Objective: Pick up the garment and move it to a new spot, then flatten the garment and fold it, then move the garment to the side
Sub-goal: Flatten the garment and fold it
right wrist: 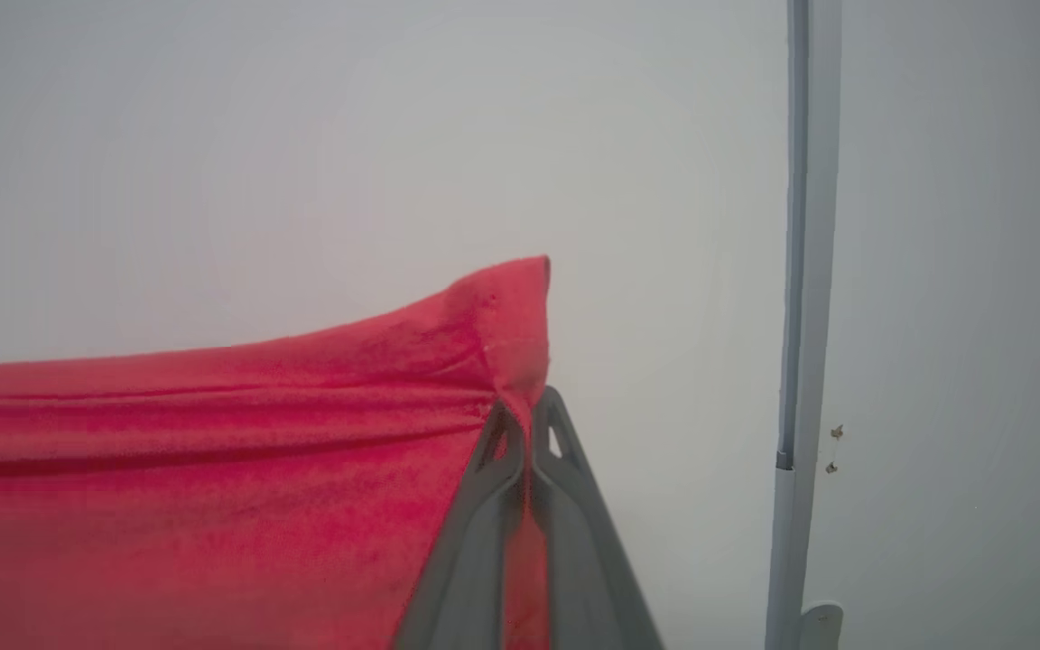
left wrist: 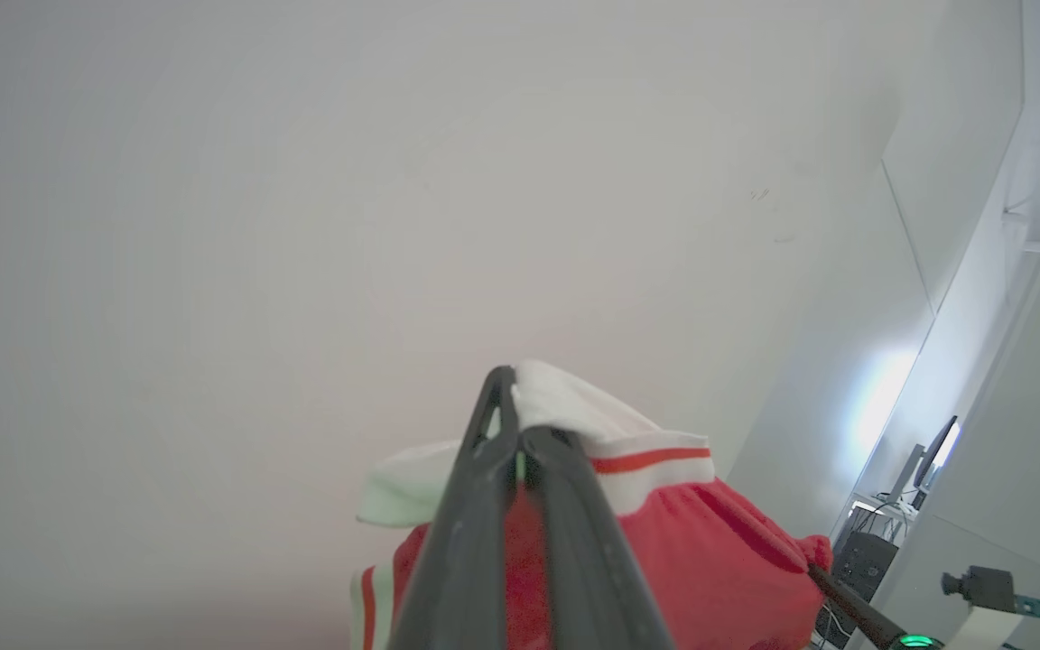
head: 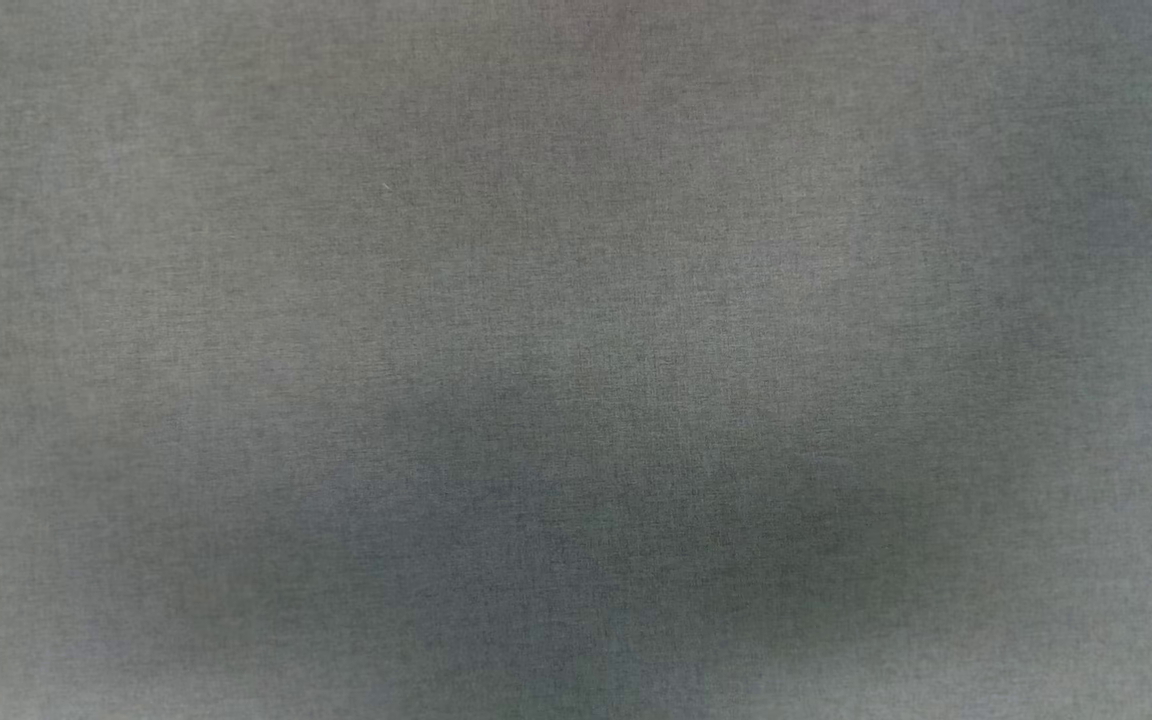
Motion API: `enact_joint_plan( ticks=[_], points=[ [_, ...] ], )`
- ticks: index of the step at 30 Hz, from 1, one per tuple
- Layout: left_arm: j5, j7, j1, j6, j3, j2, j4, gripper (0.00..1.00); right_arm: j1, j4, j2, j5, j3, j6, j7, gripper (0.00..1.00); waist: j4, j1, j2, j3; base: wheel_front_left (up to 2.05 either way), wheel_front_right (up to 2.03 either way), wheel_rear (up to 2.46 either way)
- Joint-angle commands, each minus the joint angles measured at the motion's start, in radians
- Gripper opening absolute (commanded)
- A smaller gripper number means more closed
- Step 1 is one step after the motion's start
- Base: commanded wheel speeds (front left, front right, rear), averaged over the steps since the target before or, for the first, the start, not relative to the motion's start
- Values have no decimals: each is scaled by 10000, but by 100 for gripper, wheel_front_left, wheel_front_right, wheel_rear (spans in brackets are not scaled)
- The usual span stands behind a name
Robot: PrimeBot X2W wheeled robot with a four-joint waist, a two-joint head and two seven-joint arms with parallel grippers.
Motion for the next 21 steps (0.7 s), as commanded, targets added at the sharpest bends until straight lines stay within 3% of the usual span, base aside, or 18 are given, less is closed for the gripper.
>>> enact_joint_plan(
  ticks=[1, 10, 15, 17, 21],
  points=[
    [-247, -193, 709, 45, 98, 333, -176, 0, 358, 303, -205, -37, 56, -114, 34, 0, 8, -1, 0, -72, 0, 0, 0],
    [-999, -401, 4918, 38, -233, 576, -2544, 0, 3145, -357, -159, 1011, 1277, -75, 903, 0, 103, -1, 0, -367, 0, 0, 0],
    [-605, -496, 7866, 29, -276, 465, -3646, 0, 5942, -1953, -699, 2404, 2187, -72, 2371, 0, 259, -1, 0, -680, 0, 0, 0],
    [-330, -488, 8833, 29, -71, 377, -3996, 0, 7069, -2706, -962, 2976, 2236, -71, 2812, 0, 333, -1, 0, -816, 0, 0, 0],
    [610, -492, 10381, 29, -610, 575, -4476, 0, 9195, -4345, -1589, 3916, 2010, -71, 3590, 0, 417, -1, 0, -1144, 0, 0, 0]
  ],
)
